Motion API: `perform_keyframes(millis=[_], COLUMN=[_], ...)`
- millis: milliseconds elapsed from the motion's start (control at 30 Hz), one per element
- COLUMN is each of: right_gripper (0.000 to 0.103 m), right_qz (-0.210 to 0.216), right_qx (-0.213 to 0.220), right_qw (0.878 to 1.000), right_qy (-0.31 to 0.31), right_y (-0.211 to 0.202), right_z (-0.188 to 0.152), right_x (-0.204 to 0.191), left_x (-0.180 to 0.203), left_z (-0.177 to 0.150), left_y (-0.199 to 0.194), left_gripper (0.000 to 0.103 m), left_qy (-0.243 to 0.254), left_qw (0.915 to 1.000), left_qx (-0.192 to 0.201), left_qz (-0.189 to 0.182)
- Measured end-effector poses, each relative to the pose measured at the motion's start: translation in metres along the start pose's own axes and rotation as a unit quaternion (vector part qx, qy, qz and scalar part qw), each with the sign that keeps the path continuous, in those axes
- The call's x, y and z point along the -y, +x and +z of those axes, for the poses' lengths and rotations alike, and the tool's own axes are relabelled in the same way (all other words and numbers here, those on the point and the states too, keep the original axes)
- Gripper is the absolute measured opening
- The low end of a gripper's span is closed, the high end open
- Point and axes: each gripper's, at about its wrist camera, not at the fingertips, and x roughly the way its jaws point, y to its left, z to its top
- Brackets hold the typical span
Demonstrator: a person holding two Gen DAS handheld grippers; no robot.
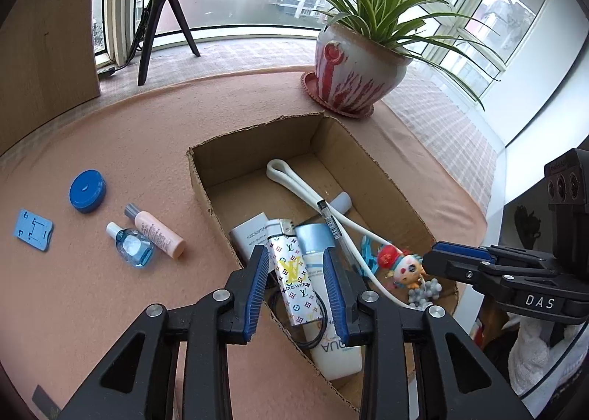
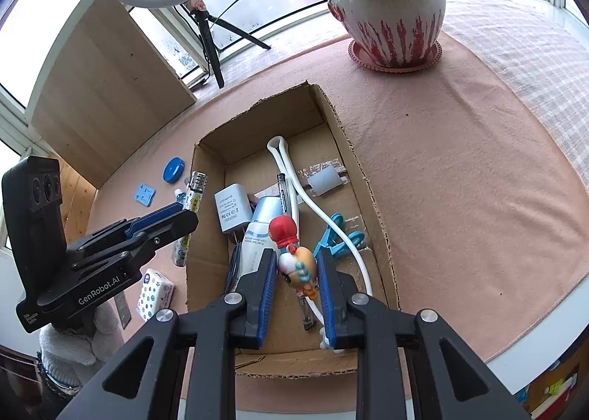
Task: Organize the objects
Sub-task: 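Carry the lighter and toy into the box with both tools and release, then move the right tool to the star-print tissue pack and grasp it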
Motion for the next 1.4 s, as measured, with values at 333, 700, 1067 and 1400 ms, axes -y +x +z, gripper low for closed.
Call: perform_keyframes(millis=[333,700,1067,1400], right_gripper=[0.038,0.038,0.038,0.039], right_qz=[-0.002,0.019,0.05,0.081], right_qx=[-0.002,-0.019,-0.059,-0.121], right_qw=[1.0,0.998,0.991,0.984], right_qy=[-0.016,-0.058,-0.105,-0.106], right_y=[0.0,0.013,0.044,0.087], right_z=[-0.002,-0.011,-0.034,-0.06], right_x=[-0.018,-0.066,-0.131,-0.175], left_x=[-0.02,-0.087,-0.169,-0.167], left_z=[-0.015,-0.059,-0.123,-0.148], left_y=[-0.027,-0.085,-0.126,-0.104], left_gripper=[0.036,0.036,0.036,0.045], left_qy=[-0.022,-0.082,-0.157,-0.137], left_qw=[0.9995,0.9943,0.9826,0.9899], left_qx=[0.015,0.033,0.024,-0.02], left_qz=[0.014,0.059,0.097,0.031])
